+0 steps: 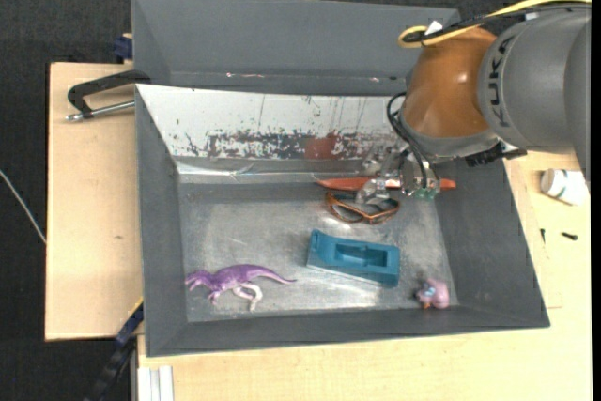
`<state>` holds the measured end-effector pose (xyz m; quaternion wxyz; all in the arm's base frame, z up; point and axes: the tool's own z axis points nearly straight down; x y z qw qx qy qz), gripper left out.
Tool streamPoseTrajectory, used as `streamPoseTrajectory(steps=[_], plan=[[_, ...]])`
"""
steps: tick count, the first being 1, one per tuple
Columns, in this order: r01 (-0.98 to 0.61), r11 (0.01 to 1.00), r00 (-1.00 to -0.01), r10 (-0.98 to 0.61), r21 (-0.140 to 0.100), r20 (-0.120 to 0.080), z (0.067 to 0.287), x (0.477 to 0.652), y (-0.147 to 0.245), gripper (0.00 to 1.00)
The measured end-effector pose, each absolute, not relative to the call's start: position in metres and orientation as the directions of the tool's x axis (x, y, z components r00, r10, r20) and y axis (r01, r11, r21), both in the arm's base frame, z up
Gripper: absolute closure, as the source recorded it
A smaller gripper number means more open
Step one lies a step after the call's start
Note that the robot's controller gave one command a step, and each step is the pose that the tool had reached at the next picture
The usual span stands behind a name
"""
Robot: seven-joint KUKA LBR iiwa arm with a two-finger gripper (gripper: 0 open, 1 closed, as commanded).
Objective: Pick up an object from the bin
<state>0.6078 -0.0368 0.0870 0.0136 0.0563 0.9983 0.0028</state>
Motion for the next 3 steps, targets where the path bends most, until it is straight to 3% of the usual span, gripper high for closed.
streamPoseTrajectory(steps=[1, 2, 3], plan=[[0.112, 0.994, -0.994, 0.112, 0.002, -0.009, 0.103, 0.61, -0.036, 1.0], [0.111, 0.994, -0.994, 0.111, 0.002, -0.002, 0.095, 0.609, -0.036, 1.0], [0.111, 0.994, -0.994, 0.111, 0.002, -0.009, 0.127, 0.612, -0.035, 1.0]])
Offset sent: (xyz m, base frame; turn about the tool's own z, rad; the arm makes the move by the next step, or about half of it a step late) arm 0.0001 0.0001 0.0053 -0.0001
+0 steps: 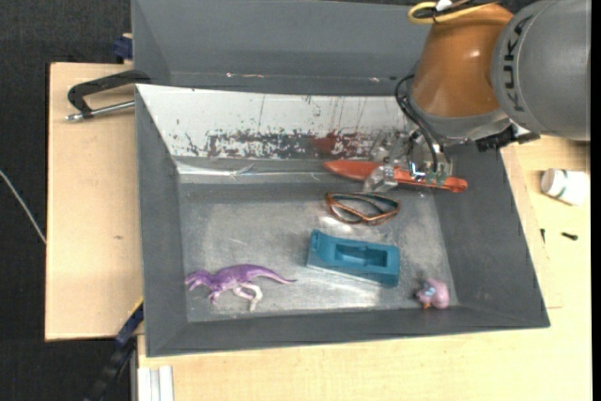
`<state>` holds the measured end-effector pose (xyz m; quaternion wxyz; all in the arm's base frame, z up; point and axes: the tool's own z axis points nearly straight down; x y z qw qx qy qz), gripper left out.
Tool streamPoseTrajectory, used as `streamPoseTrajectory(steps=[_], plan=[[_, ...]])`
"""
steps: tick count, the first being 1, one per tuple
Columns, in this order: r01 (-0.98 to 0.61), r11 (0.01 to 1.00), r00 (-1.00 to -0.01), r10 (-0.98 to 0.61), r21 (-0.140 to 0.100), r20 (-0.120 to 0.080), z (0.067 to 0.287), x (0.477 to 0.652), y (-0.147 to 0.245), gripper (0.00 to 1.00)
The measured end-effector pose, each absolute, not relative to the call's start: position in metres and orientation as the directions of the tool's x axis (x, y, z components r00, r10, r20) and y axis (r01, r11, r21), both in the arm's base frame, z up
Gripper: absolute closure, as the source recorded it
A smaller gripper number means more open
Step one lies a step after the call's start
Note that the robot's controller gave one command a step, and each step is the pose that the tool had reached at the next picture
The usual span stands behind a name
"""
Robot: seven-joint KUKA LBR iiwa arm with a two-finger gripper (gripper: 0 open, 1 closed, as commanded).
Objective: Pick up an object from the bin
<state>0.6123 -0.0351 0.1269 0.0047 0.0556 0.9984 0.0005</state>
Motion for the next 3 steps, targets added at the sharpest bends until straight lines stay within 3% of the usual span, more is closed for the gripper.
streamPoseTrajectory(steps=[1, 2, 3], plan=[[0.11, 0.994, -0.994, 0.11, 0.001, -0.001, 0.103, 0.61, -0.035, 1.0], [0.11, 0.994, -0.994, 0.11, 0.002, -0.013, 0.174, 0.615, -0.035, 1.0], [0.11, 0.994, -0.994, 0.11, 0.001, -0.005, 0.121, 0.612, -0.034, 1.0]])
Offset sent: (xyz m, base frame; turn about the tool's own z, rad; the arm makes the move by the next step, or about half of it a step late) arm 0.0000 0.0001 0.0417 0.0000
